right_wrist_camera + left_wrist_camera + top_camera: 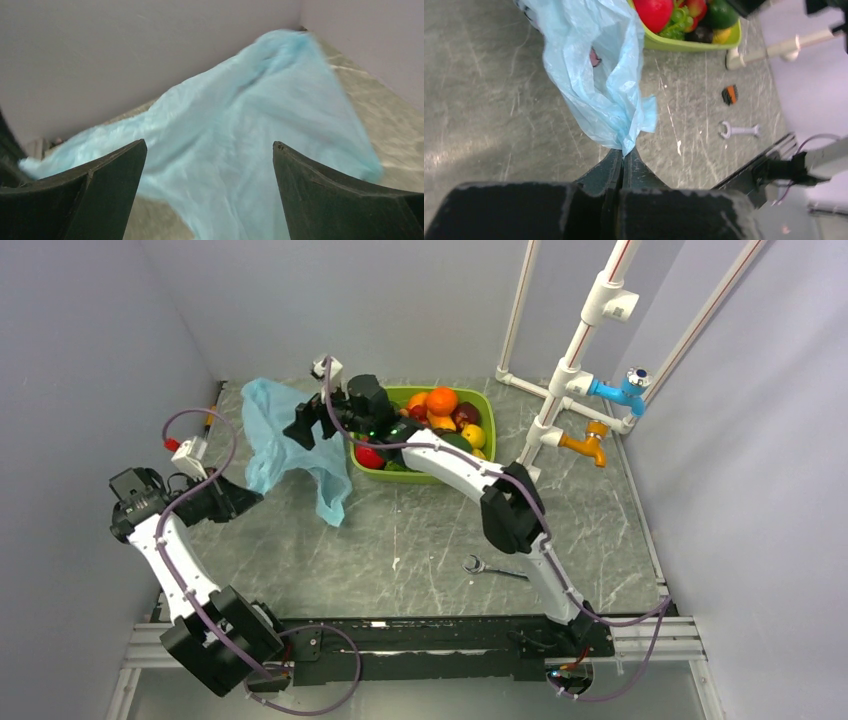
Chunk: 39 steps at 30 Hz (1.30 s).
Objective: Place the fake fruits into the plastic bag and tie a complex knot
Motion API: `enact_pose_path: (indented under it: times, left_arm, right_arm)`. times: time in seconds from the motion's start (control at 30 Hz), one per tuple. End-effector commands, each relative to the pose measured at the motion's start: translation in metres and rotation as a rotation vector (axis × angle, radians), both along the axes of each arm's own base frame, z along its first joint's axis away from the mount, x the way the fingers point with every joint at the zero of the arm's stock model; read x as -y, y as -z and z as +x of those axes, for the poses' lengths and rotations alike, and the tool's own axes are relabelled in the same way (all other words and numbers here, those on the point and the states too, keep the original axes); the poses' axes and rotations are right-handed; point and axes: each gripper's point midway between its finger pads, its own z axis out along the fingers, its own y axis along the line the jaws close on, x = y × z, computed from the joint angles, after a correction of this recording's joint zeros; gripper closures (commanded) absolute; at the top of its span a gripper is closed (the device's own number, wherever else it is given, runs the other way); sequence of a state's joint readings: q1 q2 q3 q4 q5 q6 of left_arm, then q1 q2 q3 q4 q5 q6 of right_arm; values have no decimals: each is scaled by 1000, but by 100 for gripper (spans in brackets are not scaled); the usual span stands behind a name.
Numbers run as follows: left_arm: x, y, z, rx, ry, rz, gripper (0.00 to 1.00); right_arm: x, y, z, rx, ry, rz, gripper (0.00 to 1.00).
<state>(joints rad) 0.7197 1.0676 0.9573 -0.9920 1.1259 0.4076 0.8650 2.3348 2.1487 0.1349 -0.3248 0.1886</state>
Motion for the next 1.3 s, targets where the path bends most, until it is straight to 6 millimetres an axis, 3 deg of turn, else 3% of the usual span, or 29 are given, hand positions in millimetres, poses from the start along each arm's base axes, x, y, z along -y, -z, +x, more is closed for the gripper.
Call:
enact_pose_path:
  times: [0.0,0.07,0.13,0.17,0.3,0.37,0.5,0.63,0.73,0.8,1.0,1.1,1.27]
  left_arm:
    - [-14,3,8,-107,-147,-112,100]
    - [-17,13,8,-163,-186,-141,100]
    - [-19,25,5,-229,-221,-156,99]
    - [-18,28,2,-252,-220,-156,91]
    - [-21,32,-15,-312,-196,-65,38]
    - [-28,15,-12,-242,-220,-43,3]
    - [-45,-23,2,-57,-140,248,1]
    - [-54,-28,9,35,-13,523,1]
    - [-55,-21,19,88,61,648,1]
    - [-44,-17,23,128,125,692,1]
    - [-12,15,31,257,194,777,1]
    - [-3,24,53,381,198,876,1]
    - [2,40,90,490,199,966,0]
  right_arm:
    - [50,-111,-23,216,-15,73,0]
    - [59,-96,-34,200,-36,3,0]
    - [65,-68,-45,146,-71,-73,1]
    - [68,-48,-50,101,-86,-123,3]
    - [87,11,-69,3,-123,-297,5]
    - [101,32,-79,-61,-117,-355,5]
    - [129,51,-103,-126,-94,-385,5]
    - [135,77,-114,-200,-33,-403,5]
    - [132,92,-106,-275,68,-390,4]
    - [129,97,-100,-328,126,-351,4]
    - [105,92,-93,-471,253,-177,0]
    - [97,98,-88,-482,308,-151,0]
    - [100,120,-81,-529,393,-171,0]
